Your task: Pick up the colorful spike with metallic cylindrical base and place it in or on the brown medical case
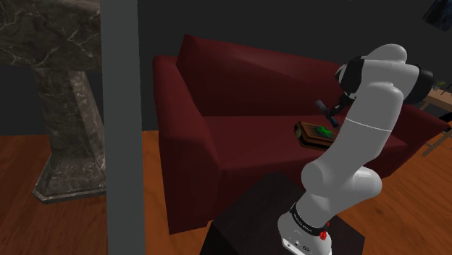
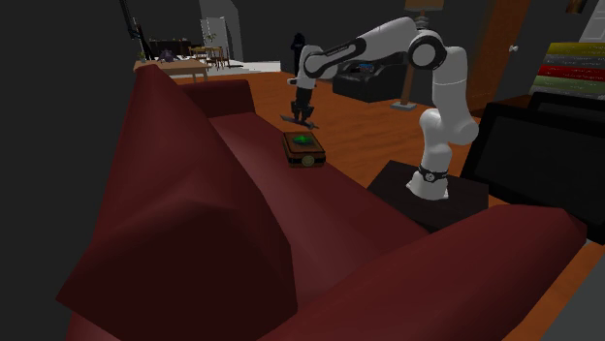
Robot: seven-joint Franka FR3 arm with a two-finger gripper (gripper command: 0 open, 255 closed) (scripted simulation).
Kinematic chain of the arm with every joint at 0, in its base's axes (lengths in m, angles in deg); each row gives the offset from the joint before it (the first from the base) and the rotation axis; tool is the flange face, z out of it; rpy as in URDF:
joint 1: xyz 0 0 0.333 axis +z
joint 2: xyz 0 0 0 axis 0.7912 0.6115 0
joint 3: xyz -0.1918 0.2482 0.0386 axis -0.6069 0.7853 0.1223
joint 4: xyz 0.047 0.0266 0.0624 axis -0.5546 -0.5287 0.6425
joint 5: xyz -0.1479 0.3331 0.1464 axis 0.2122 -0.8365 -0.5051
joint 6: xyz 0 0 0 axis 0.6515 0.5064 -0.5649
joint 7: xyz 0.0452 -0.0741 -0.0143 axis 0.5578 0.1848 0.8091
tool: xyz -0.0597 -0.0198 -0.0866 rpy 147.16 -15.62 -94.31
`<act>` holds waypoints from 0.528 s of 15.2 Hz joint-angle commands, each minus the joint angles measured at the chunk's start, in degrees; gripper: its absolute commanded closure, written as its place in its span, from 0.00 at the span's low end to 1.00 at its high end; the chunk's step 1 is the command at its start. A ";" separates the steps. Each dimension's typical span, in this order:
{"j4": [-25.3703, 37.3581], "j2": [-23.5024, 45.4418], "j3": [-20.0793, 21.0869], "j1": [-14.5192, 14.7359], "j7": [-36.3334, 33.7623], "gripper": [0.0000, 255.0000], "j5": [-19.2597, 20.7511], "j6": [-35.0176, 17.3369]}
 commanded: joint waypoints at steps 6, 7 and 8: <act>-1.62 1.21 0.49 -0.26 1.04 1.00 -1.28 -2.47; -1.62 1.21 0.49 -0.26 1.04 1.00 -1.28 -2.47; -1.62 1.21 0.49 -0.26 1.04 1.00 -1.28 -2.47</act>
